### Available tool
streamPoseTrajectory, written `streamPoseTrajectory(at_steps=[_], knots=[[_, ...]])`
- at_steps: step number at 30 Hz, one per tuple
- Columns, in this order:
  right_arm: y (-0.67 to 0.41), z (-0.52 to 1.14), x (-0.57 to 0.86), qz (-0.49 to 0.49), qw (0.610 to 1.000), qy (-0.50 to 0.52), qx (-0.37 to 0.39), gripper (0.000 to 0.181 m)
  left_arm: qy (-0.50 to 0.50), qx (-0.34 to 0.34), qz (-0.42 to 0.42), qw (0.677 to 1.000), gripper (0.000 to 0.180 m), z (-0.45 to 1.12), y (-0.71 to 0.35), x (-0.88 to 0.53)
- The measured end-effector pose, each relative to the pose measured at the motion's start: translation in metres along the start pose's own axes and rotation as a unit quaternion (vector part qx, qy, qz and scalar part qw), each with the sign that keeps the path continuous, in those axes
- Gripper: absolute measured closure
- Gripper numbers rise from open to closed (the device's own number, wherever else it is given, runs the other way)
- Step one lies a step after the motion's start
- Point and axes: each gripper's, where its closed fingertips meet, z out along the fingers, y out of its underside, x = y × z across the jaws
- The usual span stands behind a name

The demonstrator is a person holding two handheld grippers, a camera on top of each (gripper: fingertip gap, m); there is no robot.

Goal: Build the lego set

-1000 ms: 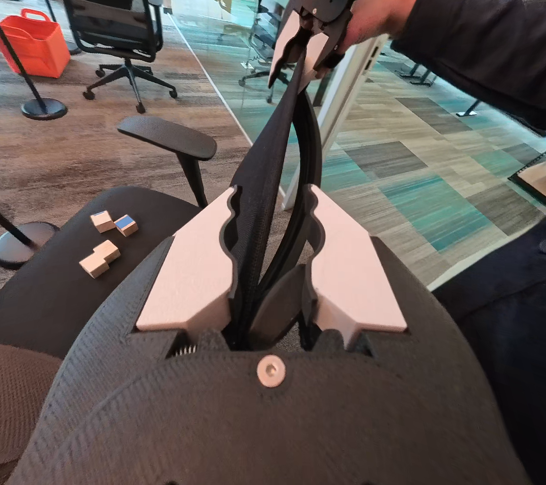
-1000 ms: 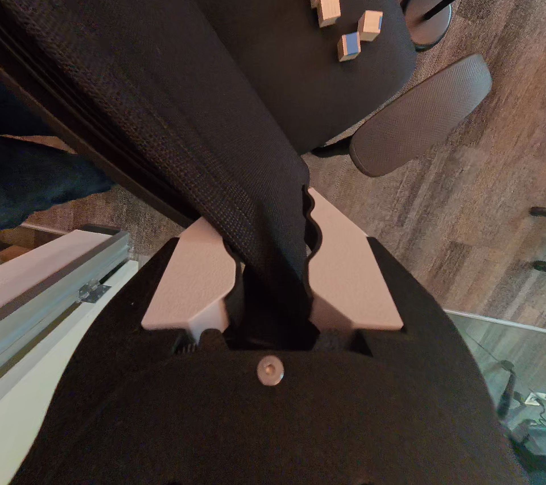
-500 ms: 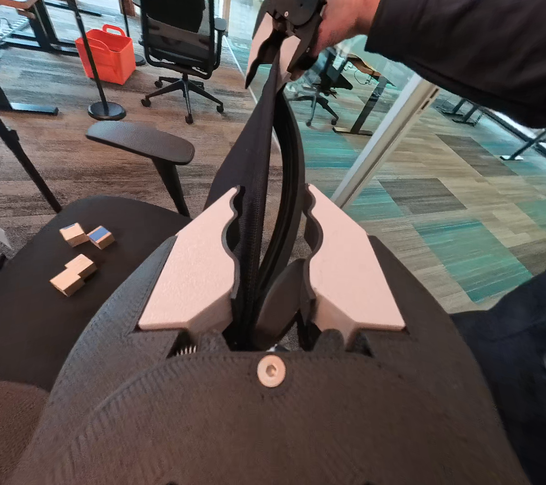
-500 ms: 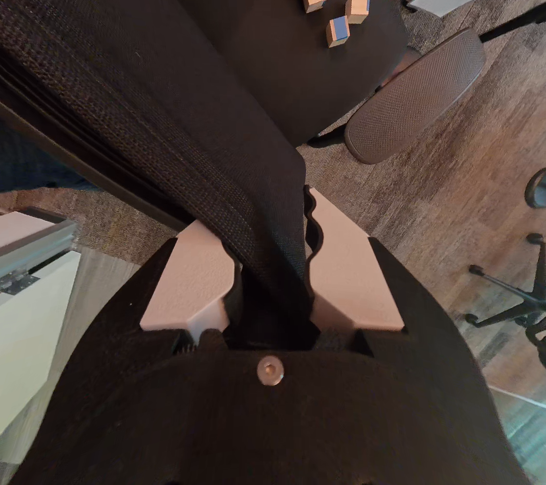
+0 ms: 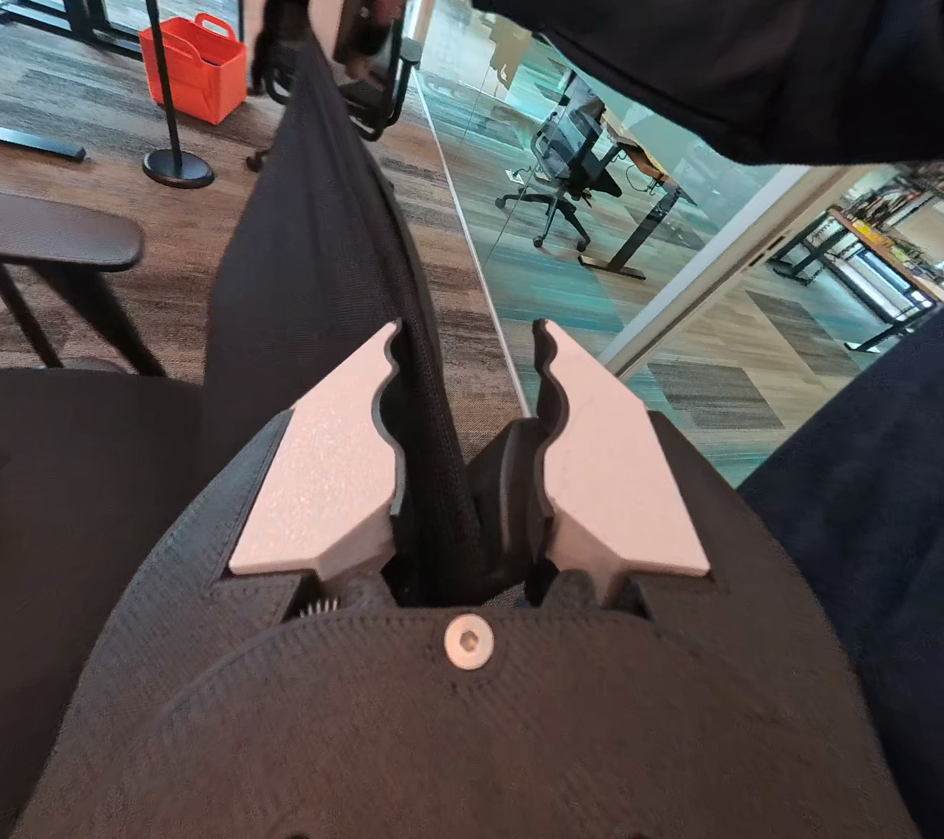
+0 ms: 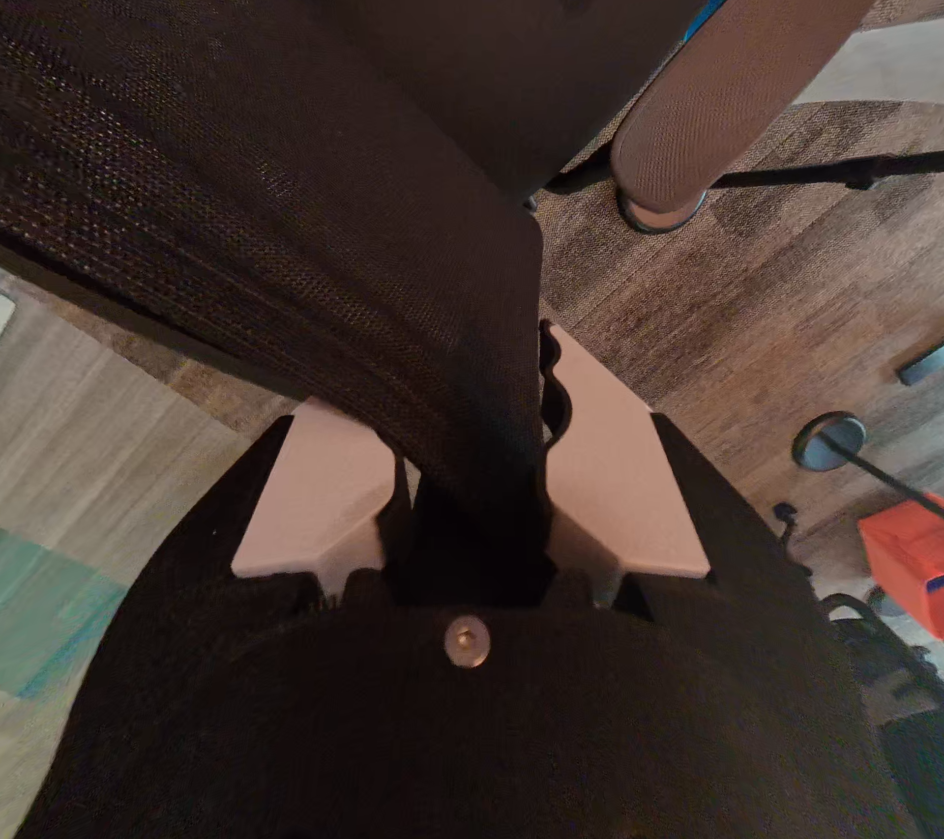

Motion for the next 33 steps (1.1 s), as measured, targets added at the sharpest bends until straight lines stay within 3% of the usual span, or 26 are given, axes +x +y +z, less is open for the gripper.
streamPoseTrajectory(at_steps=[4,10,15,18,21,24,30,33], knots=[[0.003,0.003,0.028,-0.03,0.999,-0.021,-0.02,0.127,0.005,-0.003,0.002,1.0,0.12,0.022,-0.008,0.003],[0.0,0.004,0.058,-0.038,0.999,0.011,-0.011,0.116,-0.005,0.026,-0.013,1.0,0.136,0.008,-0.014,0.002],[-0.005,0.001,0.069,-0.01,0.999,0.036,0.017,0.106,-0.046,0.055,-0.02,0.997,0.137,-0.027,-0.007,0.002],[0.002,-0.003,0.07,0.002,0.999,0.052,-0.008,0.096,-0.093,0.023,-0.006,0.995,0.144,-0.051,0.017,0.002],[0.007,-0.009,0.068,0.005,0.997,0.07,-0.043,0.096,-0.147,-0.01,-0.007,0.989,0.146,-0.078,0.047,0.002],[0.012,-0.02,0.059,0.037,0.994,0.08,-0.071,0.091,-0.188,-0.005,-0.037,0.981,0.15,-0.112,0.074,0.01],[0.0,-0.07,0.039,0.107,0.98,0.157,-0.063,0.108,-0.278,0.022,-0.115,0.953,0.153,-0.202,0.145,0.039],[-0.05,-0.115,0.019,0.104,0.967,0.233,0.001,0.133,-0.324,0.036,-0.152,0.933,0.158,-0.251,0.189,0.065]])
